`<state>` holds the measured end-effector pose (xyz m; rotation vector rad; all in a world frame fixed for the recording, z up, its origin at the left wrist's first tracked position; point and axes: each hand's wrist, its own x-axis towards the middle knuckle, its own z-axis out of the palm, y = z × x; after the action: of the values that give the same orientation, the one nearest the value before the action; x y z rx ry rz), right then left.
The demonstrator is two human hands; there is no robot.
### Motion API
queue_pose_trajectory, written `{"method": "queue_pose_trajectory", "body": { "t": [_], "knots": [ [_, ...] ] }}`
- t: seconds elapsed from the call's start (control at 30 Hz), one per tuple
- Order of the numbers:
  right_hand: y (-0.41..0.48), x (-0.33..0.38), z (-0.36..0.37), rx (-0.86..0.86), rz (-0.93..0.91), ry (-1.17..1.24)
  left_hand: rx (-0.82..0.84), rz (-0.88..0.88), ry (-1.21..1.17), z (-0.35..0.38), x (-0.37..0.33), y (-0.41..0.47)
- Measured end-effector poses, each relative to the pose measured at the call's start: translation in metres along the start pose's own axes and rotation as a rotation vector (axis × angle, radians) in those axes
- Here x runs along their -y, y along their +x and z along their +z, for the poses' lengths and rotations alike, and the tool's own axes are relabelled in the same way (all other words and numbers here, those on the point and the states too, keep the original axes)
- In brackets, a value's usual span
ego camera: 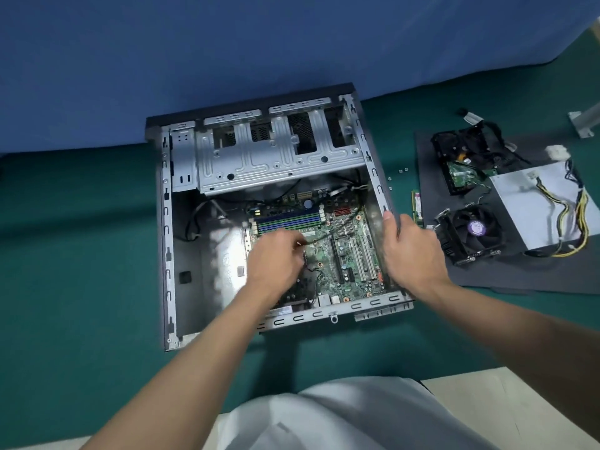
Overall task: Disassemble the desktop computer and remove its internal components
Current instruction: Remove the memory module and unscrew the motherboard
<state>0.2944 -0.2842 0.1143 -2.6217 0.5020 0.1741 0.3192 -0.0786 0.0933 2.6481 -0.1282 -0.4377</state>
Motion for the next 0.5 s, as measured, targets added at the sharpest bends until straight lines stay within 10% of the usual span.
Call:
{"method": "queue_pose_trajectory", "body": {
  "t": [0.2, 0.5],
  "knots": [
    [0.0, 0.0, 0.0, 0.03, 0.002, 0.02, 0.667, 0.327, 0.043, 0.031, -0.05, 0.005],
    [0.048, 0.02, 0.0, 0.094, 0.08, -0.026, 0.372, 0.055, -0.153, 0.032, -0.045, 0.057]
  ]
}}
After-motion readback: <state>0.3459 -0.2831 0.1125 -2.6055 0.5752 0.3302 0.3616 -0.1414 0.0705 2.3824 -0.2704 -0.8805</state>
